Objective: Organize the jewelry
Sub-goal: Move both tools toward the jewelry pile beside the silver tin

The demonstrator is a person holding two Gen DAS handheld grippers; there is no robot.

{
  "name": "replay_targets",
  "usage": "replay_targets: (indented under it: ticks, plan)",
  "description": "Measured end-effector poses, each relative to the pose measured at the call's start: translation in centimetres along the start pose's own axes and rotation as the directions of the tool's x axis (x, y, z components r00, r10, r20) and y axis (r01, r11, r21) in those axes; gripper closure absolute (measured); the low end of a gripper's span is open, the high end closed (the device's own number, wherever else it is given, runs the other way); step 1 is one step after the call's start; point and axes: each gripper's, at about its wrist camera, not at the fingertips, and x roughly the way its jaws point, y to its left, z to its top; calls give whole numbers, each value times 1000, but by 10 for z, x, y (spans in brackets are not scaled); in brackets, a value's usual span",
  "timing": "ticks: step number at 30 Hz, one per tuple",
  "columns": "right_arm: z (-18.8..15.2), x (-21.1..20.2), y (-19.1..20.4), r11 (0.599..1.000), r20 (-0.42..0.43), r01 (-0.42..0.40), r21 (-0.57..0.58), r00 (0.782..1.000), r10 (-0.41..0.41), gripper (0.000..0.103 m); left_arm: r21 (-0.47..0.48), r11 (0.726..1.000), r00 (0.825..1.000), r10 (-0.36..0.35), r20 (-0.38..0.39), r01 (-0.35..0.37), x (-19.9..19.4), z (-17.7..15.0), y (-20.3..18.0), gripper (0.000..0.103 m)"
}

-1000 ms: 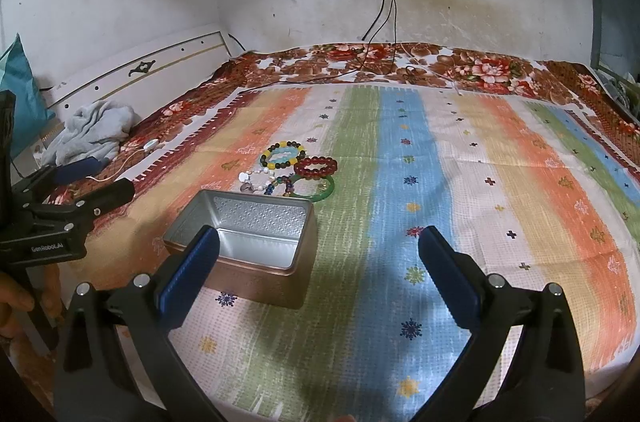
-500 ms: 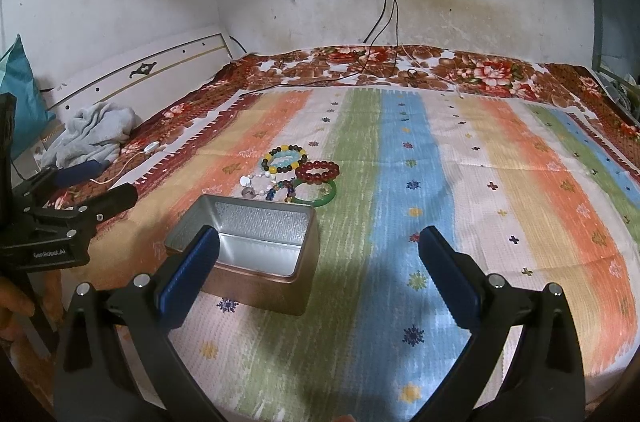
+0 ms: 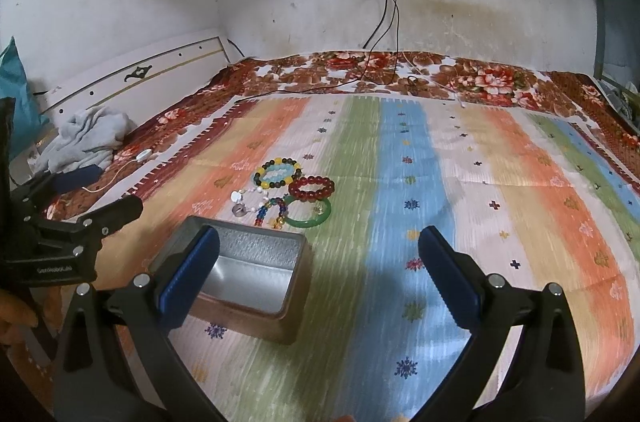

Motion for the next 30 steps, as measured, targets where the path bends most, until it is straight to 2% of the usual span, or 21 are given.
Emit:
replay_targets:
  ticks: [5, 11, 19, 25, 30]
  plan:
    - [6, 7, -4, 1000, -11, -9, 9, 1000, 10, 4, -38, 999, 999, -3, -32, 2, 12, 5, 10, 6]
    - [16, 21, -5, 1000, -15, -9, -6, 1000, 8, 4, -61, 998, 999, 14, -33, -16, 21, 14, 21, 6]
    - [27, 43, -5, 999, -48, -15, -34, 999, 13, 4, -55, 998, 998, -19, -58, 16, 40, 24, 26, 6]
    - [35, 57, -10, 1000, -62, -10, -25, 998, 8, 4, -39, 999, 992, -32, -122, 27, 61, 33, 28, 6]
    - [41, 69, -15, 1000, -83, -13, -21, 997, 11, 4, -50, 999, 993, 8, -116, -14, 71, 43, 36, 6]
